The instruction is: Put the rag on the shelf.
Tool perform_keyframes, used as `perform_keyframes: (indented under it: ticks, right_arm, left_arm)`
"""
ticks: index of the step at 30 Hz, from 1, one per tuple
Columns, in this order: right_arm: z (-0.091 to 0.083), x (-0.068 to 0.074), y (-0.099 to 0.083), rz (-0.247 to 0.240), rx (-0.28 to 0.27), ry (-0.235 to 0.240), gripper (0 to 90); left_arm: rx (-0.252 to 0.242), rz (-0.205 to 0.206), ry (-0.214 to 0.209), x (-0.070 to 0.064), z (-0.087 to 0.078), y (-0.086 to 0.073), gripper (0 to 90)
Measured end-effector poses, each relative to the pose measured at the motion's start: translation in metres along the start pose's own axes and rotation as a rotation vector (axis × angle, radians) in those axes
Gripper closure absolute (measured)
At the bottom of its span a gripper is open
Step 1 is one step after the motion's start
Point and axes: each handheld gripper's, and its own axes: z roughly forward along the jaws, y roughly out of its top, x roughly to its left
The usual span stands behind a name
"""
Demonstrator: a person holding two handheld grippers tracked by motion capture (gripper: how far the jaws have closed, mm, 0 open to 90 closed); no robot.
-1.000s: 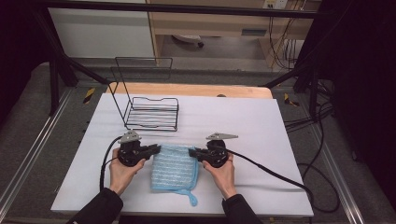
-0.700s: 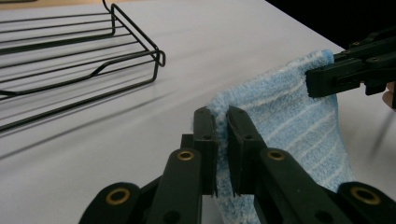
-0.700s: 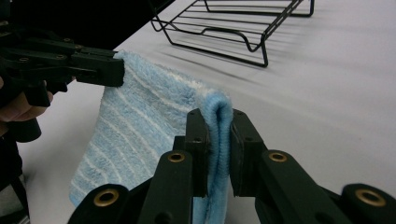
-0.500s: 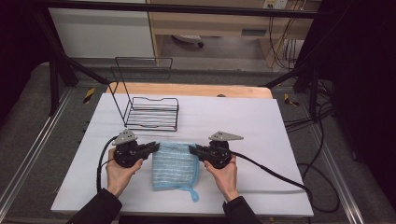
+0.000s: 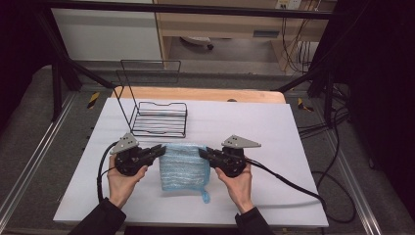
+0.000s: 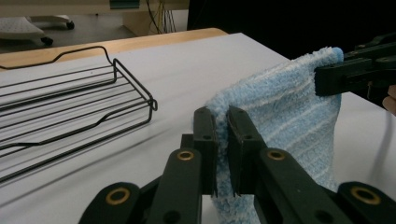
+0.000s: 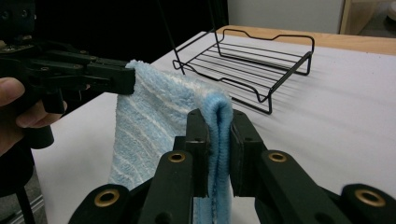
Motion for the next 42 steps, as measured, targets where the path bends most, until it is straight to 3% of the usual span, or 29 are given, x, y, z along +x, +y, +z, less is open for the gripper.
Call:
perform_keyframes:
  ticks: [13,42]
  right_arm:
    - [-0.006,0.012,0.013,-0.052,-0.043,-0.006,80.6]
    - [0.005,0.042,0.053,-0.162,-0.168,-0.016,80.7]
  left_arm:
    - [-0.049,0.013,0.016,-0.003,-0.010,0.009,82.8]
    - [-0.179,0.026,0.080,0.007,-0.042,0.037,82.9]
